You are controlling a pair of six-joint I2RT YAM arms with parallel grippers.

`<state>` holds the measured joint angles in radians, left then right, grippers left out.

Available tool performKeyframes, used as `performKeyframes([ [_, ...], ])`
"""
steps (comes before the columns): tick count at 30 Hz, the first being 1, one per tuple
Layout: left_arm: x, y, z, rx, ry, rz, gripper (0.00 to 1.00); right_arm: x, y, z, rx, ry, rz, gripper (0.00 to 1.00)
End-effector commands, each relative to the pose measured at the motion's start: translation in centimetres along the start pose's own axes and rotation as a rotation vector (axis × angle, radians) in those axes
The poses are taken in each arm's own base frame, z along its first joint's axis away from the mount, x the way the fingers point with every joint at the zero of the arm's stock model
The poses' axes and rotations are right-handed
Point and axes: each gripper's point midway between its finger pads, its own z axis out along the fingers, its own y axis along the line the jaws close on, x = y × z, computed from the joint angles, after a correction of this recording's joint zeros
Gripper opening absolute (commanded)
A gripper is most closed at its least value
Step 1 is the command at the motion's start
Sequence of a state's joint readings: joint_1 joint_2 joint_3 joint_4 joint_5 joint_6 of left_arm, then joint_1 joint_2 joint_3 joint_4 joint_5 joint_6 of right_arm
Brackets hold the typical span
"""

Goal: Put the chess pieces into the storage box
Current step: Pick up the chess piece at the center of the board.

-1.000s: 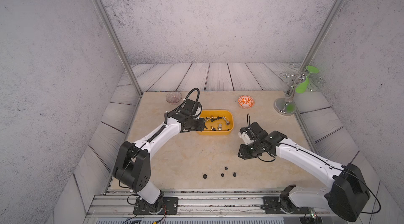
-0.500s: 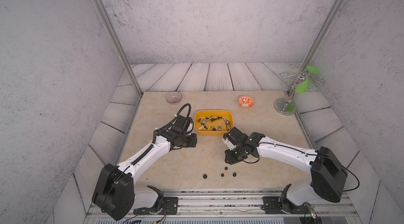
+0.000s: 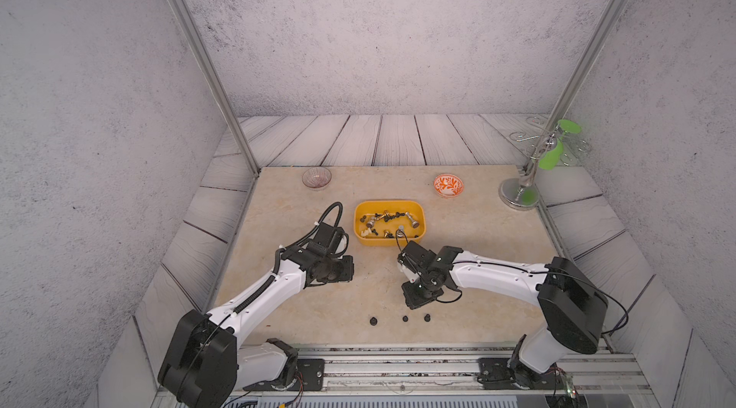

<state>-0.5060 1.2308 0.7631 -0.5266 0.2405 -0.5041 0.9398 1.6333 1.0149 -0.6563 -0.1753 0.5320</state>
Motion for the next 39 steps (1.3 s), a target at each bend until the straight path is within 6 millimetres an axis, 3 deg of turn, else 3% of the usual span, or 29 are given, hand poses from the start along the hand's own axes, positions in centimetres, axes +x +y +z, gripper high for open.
performKeyframes([
  [1,0.2,0.1,0.0,0.011,-0.001,-0.02,0.22,-0.4,-0.2,0.6,0.049,0.005,0.003,0.3],
  [28,0.1,-0.6,0.5,0.019,0.032,-0.013,0.22,0.8,-1.5,2.5,0.147,0.07,-0.012,0.22],
  [39,0.1,-0.6,0.5,0.019,0.03,-0.005,0.22,0.1,-1.4,1.2,0.15,0.025,-0.014,0.11],
])
